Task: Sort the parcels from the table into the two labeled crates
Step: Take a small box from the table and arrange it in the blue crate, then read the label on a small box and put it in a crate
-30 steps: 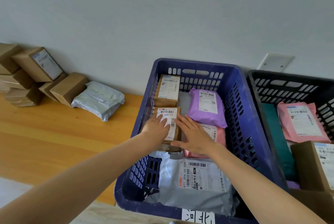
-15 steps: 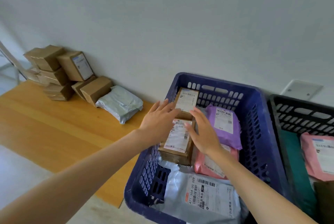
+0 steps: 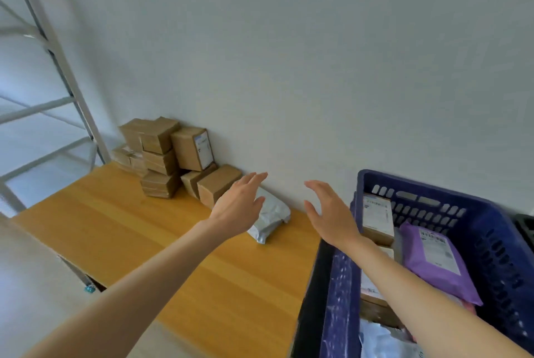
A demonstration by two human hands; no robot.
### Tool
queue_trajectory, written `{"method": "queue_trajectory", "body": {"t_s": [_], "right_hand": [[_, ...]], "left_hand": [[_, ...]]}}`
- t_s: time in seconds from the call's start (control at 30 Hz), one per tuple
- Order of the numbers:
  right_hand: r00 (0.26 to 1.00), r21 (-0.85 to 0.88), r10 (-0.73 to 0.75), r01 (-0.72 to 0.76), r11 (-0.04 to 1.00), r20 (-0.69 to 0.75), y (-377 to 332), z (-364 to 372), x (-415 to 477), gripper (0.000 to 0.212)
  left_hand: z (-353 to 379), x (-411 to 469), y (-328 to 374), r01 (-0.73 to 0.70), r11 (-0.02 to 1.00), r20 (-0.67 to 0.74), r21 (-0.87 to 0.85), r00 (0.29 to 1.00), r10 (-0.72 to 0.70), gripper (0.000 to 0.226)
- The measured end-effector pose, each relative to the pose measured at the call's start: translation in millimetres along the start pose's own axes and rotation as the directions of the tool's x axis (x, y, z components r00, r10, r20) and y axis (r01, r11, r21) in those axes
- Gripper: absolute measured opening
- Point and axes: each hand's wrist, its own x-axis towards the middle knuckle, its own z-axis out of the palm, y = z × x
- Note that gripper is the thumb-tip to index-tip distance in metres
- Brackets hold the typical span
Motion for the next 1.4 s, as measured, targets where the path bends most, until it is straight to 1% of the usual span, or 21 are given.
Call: {"method": "queue_trajectory", "body": {"t_s": [0.17, 0.33, 0.43, 0.57, 0.7, 0.9, 1.03, 1.13, 1.27, 1.4], "right_hand": [[0.999, -0.019, 0.012, -0.011, 1.0, 0.031, -56.0, 47.0, 44.8, 0.045], [0.998, 0.02, 0.05, -0.051, 0.998, 0.033, -106.0, 97.7, 79.4, 0.046], [0.995, 0.07, 0.095, -0.097, 0.993, 0.032, -122.6, 121.0, 95.1, 0.045], [0.988, 0.105, 0.132, -0.14, 0.985, 0.074, -136.2, 152.0, 119.1, 0.046], [0.983, 0.116, 0.158, -0.168, 0.979, 0.094, -139.5, 178.4, 145.3, 0.047], [0.964, 0.111, 0.19, -0.212, 0.971, 0.184, -129.7, 217.3, 192.5, 0.046], [0.953, 0.116, 0.224, -0.251, 0.961, 0.206, -114.0, 242.9, 235.4, 0.045], [0.94, 0.119, 0.245, -0.279, 0.953, 0.237, -98.0, 263.6, 266.5, 0.045], [0.911, 0.155, 0.32, -0.366, 0.918, 0.26, -78.1, 291.9, 304.8, 0.044], [0.897, 0.206, 0.352, -0.409, 0.889, 0.266, -63.9, 313.9, 332.3, 0.046]], "left_hand": [[-46.6, -3.6, -82.9, -0.022, 1.0, -0.004, -0.02, 1.0, 0.022, 0.053], [-81.6, -0.4, -161.5, 0.05, 0.997, 0.007, -0.054, 0.999, -0.05, 0.054], [-93.6, 7.0, -194.7, 0.091, 0.993, 0.005, -0.08, 0.996, -0.091, 0.053], [-100.1, 21.4, -235.2, 0.151, 0.984, 0.014, -0.092, 0.989, -0.15, 0.056], [-95.8, 41.6, -264.8, 0.179, 0.98, 0.034, -0.086, 0.984, -0.176, 0.057], [-79.9, 93.4, -298.6, 0.199, 0.978, 0.079, -0.058, 0.978, -0.194, 0.062], [-62.2, 134.9, -321.6, 0.244, 0.964, 0.124, -0.108, 0.965, -0.23, 0.064], [-46.4, 167.0, -340.0, 0.293, 0.944, 0.13, -0.152, 0.953, -0.275, 0.063], [-22.1, 202.0, -361.6, 0.417, 0.881, 0.163, -0.224, 0.907, -0.388, 0.067], [6.1, 218.2, -371.8, 0.533, 0.767, 0.228, -0.356, 0.846, -0.482, 0.084]]}}
